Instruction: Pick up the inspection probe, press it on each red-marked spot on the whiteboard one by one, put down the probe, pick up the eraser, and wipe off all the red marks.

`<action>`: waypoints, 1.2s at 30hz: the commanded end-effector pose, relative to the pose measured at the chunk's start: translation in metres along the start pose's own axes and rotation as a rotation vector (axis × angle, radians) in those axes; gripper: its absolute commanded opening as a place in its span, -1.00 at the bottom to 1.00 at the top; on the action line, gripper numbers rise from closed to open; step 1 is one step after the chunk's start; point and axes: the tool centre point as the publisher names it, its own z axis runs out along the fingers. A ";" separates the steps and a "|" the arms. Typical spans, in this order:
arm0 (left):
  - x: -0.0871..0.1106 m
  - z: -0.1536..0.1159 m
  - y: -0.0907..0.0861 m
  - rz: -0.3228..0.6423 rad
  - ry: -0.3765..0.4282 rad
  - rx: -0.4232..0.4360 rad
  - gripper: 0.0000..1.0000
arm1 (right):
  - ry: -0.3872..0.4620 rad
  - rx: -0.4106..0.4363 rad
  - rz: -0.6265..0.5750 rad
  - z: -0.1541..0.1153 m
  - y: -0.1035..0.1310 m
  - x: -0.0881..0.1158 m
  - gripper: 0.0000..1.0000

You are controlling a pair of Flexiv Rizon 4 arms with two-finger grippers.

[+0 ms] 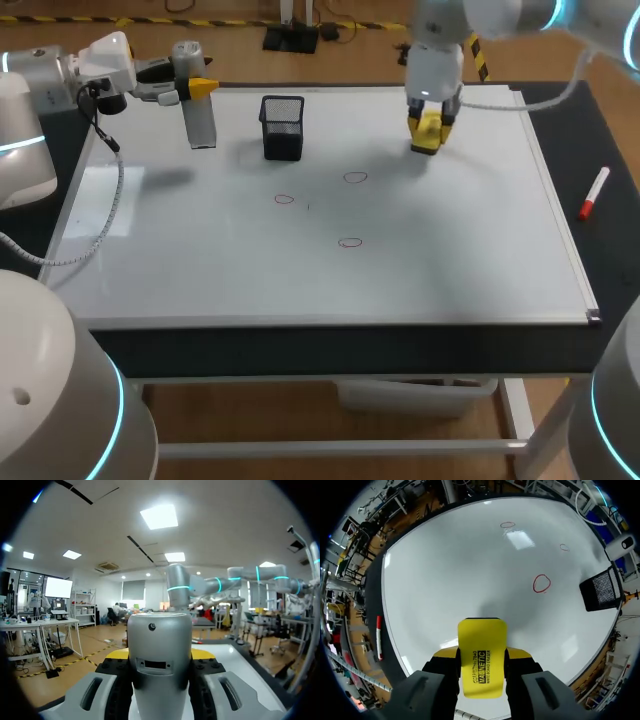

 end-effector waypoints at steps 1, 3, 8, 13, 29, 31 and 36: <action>0.000 0.001 0.000 0.003 -0.003 0.001 -1.00 | -0.025 0.305 0.022 -0.004 0.028 0.051 -1.00; 0.000 0.001 0.000 0.003 -0.003 0.001 -1.00 | -0.026 0.304 0.040 -0.002 0.033 0.061 -1.00; 0.000 0.001 0.000 0.003 -0.003 0.001 -1.00 | -0.023 0.302 0.076 0.002 0.040 0.079 -1.00; 0.000 0.001 0.000 0.003 -0.003 0.001 -1.00 | -0.024 0.293 0.105 0.006 0.043 0.090 -1.00; 0.000 0.001 0.000 0.003 -0.003 0.001 -1.00 | -0.046 0.268 0.142 0.007 0.043 0.093 -1.00; 0.000 0.001 0.000 0.003 -0.003 0.001 -1.00 | -0.046 0.268 0.142 0.007 0.043 0.093 -1.00; 0.000 0.001 0.000 0.003 -0.003 0.001 -1.00 | -0.046 0.268 0.142 0.007 0.043 0.093 -1.00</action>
